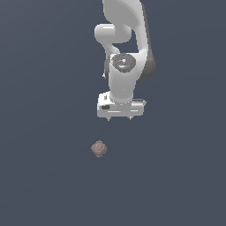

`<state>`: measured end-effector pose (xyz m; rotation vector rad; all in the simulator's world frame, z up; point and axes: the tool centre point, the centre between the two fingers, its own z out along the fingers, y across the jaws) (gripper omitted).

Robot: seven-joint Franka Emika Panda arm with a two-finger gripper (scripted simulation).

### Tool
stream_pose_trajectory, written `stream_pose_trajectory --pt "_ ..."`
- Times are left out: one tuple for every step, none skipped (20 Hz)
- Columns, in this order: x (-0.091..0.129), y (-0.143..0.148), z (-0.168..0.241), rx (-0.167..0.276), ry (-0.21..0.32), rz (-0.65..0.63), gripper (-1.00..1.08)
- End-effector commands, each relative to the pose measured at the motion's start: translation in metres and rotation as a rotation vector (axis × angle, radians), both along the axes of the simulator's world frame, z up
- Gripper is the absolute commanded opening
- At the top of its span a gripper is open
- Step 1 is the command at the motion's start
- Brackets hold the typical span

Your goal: Pick up the object and move it to a goal position.

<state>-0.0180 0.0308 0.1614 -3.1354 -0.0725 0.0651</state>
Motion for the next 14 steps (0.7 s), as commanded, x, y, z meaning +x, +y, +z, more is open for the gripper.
stream_pose_trajectory --pt "0.000 0.000 0.000 0.000 0.000 0.000 1.00" --pt "0.000 0.000 0.000 0.000 0.000 0.000 1.00" --pt "0.000 0.000 0.001 0.000 -0.001 0.000 1.00" --pt "0.001 0.001 0.002 0.000 -0.003 0.001 1.00" --pt "0.001 0.002 0.004 0.000 -0.005 0.001 1.00" --pt "0.002 0.003 0.006 0.000 -0.008 0.001 1.00" --pt "0.003 0.004 0.008 0.000 -0.011 0.002 1.00" --pt "0.003 0.005 0.010 -0.001 -0.014 0.002 1.00" --pt "0.003 0.006 0.012 -0.001 -0.016 0.001 1.00" --pt "0.004 0.006 0.013 0.000 -0.017 0.001 1.00" --pt "0.004 0.007 0.014 0.000 -0.018 0.000 1.00" --pt "0.004 0.007 0.014 0.000 -0.018 0.000 1.00" --pt "0.004 0.006 0.013 0.000 -0.017 0.000 1.00" --pt "0.004 0.006 0.013 0.000 -0.017 0.001 1.00"
